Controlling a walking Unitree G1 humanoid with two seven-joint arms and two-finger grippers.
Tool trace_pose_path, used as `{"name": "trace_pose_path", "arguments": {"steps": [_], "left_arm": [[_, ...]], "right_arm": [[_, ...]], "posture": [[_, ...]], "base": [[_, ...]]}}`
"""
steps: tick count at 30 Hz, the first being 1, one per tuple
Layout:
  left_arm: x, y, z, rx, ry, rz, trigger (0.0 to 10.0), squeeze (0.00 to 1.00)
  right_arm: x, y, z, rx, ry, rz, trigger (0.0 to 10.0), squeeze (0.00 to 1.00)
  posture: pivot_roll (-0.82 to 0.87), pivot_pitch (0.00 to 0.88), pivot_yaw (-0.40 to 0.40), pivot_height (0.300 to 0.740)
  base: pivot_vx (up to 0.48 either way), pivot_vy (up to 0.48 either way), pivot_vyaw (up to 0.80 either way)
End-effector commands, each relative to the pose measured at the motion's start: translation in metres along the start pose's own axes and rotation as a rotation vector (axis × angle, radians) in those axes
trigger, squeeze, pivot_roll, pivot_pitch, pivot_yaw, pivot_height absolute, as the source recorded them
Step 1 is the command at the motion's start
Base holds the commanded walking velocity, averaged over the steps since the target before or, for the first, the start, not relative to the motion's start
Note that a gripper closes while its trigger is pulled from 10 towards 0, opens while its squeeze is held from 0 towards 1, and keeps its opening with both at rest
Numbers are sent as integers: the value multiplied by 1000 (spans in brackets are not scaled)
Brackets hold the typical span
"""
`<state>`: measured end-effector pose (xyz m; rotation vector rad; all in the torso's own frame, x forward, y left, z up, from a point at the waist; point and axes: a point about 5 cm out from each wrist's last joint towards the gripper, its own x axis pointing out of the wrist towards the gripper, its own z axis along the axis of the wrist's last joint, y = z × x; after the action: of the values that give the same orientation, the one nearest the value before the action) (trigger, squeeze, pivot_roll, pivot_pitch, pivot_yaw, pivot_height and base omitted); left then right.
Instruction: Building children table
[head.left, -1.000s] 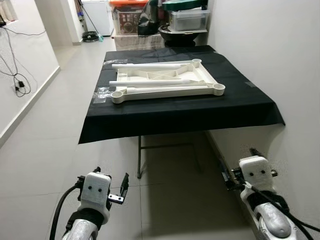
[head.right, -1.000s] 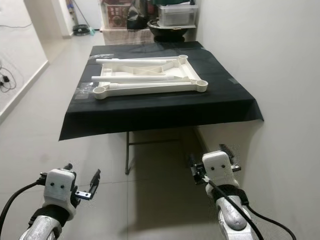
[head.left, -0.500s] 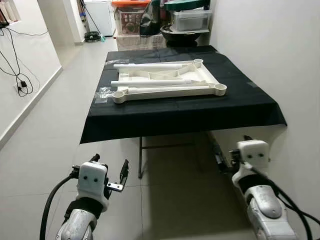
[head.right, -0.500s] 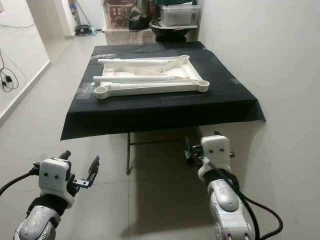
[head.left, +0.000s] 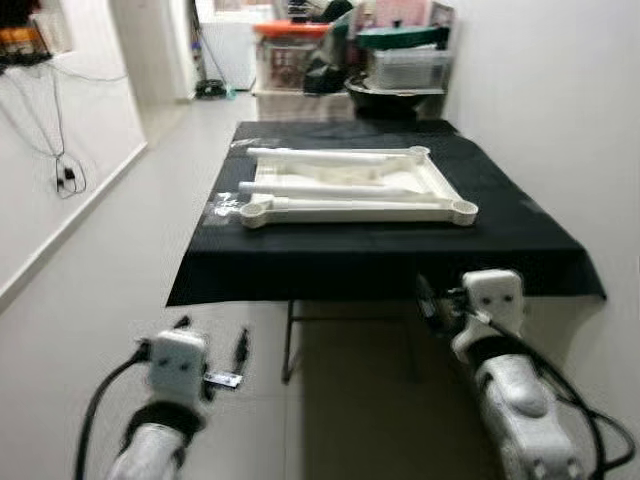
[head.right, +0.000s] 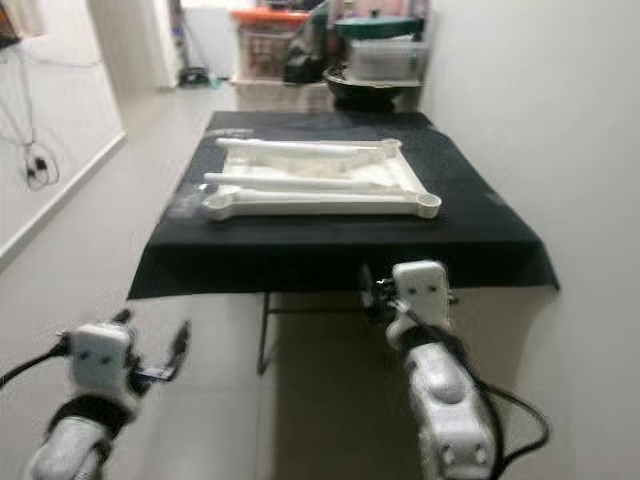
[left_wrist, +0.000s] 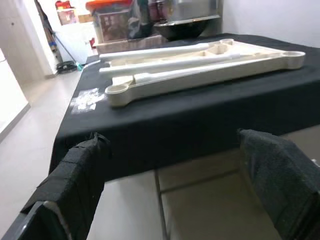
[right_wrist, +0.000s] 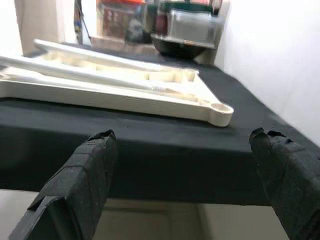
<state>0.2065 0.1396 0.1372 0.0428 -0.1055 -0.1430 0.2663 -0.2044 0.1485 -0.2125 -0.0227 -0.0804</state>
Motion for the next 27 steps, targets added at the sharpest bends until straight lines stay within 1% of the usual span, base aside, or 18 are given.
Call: {"name": "trace_pose_path", "arguments": {"steps": [1, 5, 7, 10, 11, 12, 13, 15, 17, 18, 19, 21, 22, 23, 24, 25, 26, 27], "left_arm": [[-1, 7, -3, 19, 14, 21, 10000, 0], [-1, 7, -3, 19, 15, 21, 10000, 0], [-1, 6, -2, 19, 11, 19, 10000, 0], [1, 6, -2, 20, 8, 16, 10000, 0], [2, 4, -2, 19, 6, 11, 10000, 0], [3, 4, -2, 18, 4, 10, 10000, 0], [3, 4, -2, 18, 4, 10, 10000, 0], [3, 3, -1, 16, 0, 0, 10000, 0], [3, 3, -1, 16, 0, 0, 10000, 0], [3, 4, -2, 17, 1, 2, 10000, 0], [3, 4, -2, 17, 1, 2, 10000, 0], [3, 5, -2, 18, 1, 4, 10000, 0], [4, 5, -2, 16, 2, 3, 10000, 0], [4, 5, -2, 16, 2, 3, 10000, 0], [4, 4, -2, 15, 3, -1, 10000, 0], [4, 3, -2, 14, 2, -3, 10000, 0], [4, 3, -2, 14, 2, -3, 10000, 0], [4, 2, -1, 12, -3, -2, 10000, 0]], "right_arm": [[5, 10, 8, 11, -39, 31, 10000, 0], [6, 10, 9, 8, -43, 31, 10000, 0], [9, 8, 11, 15, -50, 31, 10000, 0], [13, 7, 15, -4, -75, 54, 10000, 0], [18, 11, 21, -1, -106, 145, 10000, 0], [19, 13, 22, 9, -110, 183, 10000, 0], [19, 13, 22, 9, -110, 183, 10000, 0], [21, 20, 26, 68, -107, 293, 10000, 0], [21, 20, 26, 68, -107, 293, 10000, 0], [21, 27, 35, 114, -129, 429, 10000, 0], [21, 27, 35, 114, -129, 429, 10000, 0], [19, 32, 40, 145, -142, 531, 10000, 0], [17, 37, 43, 131, -139, 634, 10000, 0], [17, 37, 43, 131, -139, 634, 10000, 0], [18, 39, 46, 123, -130, 711, 10000, 0], [20, 40, 49, 123, -122, 763, 10000, 0], [20, 40, 49, 123, -122, 763, 10000, 0], [29, 40, 53, 125, -111, 814, 10000, 0]], "posture": [[-5, 0, -24, 740], [-5, 0, -24, 740], [-5, 0, -25, 740], [-6, 0, -25, 740], [-8, 0, -21, 740], [-8, 0, -21, 740], [-8, 0, -21, 740], [-6, 0, -21, 740], [-6, 0, -21, 740], [5, 0, -25, 740], [5, 0, -25, 740], [5, 0, -25, 740], [9, 0, -23, 740], [9, 0, -23, 740], [11, 0, -29, 740], [11, 0, -29, 740], [11, 0, -29, 740], [24, 0, -39, 740]], "base": [[480, 0, 0], [480, 0, 0], [480, 0, 0], [480, 0, 0], [480, 0, 0], [480, 0, 0], [480, 0, 0], [480, 0, 0], [480, 0, 0], [386, 0, 0], [386, 0, 0], [386, 0, 0], [281, 0, 0], [281, 0, 0], [311, 0, 0], [326, 0, 0], [326, 0, 0], [319, 0, 0]]}}
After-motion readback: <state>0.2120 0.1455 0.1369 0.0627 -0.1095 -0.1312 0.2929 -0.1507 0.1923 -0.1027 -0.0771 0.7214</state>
